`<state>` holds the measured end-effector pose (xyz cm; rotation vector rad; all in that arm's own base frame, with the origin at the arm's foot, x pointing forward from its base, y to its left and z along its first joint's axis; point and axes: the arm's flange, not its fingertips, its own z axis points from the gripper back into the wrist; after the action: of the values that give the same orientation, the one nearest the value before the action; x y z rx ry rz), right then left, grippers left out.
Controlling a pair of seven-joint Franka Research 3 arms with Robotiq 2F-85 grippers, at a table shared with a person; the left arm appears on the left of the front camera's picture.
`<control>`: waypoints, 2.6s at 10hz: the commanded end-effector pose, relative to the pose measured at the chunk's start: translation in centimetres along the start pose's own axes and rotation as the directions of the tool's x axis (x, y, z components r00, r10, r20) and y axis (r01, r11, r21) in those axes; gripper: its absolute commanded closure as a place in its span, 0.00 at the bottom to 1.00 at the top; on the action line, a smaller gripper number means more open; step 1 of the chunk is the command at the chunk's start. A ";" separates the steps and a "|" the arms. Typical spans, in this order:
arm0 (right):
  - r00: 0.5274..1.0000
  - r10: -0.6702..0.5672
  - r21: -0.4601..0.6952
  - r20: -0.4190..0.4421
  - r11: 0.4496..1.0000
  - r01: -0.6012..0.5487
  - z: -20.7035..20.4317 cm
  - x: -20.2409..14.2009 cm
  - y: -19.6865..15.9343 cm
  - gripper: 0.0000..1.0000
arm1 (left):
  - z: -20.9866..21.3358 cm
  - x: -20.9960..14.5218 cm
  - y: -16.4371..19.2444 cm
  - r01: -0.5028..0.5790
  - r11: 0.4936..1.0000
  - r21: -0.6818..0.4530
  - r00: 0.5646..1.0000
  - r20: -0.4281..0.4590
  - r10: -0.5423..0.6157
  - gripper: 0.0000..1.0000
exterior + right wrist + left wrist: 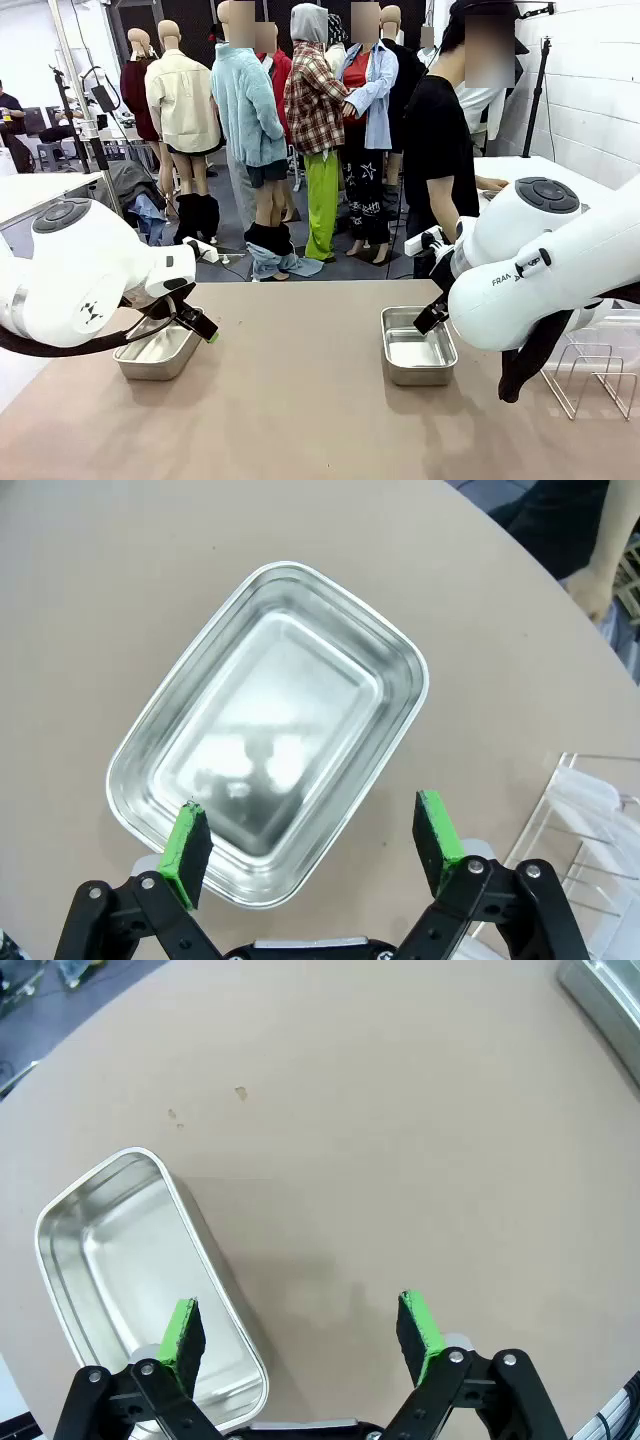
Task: Place the bread in airtight containers.
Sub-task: Lift both Airtight Container.
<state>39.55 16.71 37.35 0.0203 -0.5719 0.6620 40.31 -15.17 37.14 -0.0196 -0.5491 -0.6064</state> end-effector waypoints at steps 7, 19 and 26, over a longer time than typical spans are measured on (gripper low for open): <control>1.000 0.000 0.000 0.000 1.000 0.000 0.0 0.0 0.0 0.00 | 0.0 0.0 0.0 0.000 1.000 0.000 1.000 0.000 0.000 0.00; 0.822 -0.494 -0.424 0.285 0.704 0.570 19.2 -14.6 -21.5 0.00 | 12.5 -1.9 21.6 -0.179 0.938 0.298 0.979 0.145 0.141 0.00; 0.766 -0.577 -0.430 0.283 0.638 0.639 22.1 -16.3 -28.9 0.00 | 11.1 -4.3 22.9 -0.201 0.933 0.299 0.978 0.120 0.173 0.00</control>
<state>35.19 -20.01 52.48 -0.2274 -0.7971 -0.1812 44.88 7.78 47.72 0.1901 -0.7191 -0.3253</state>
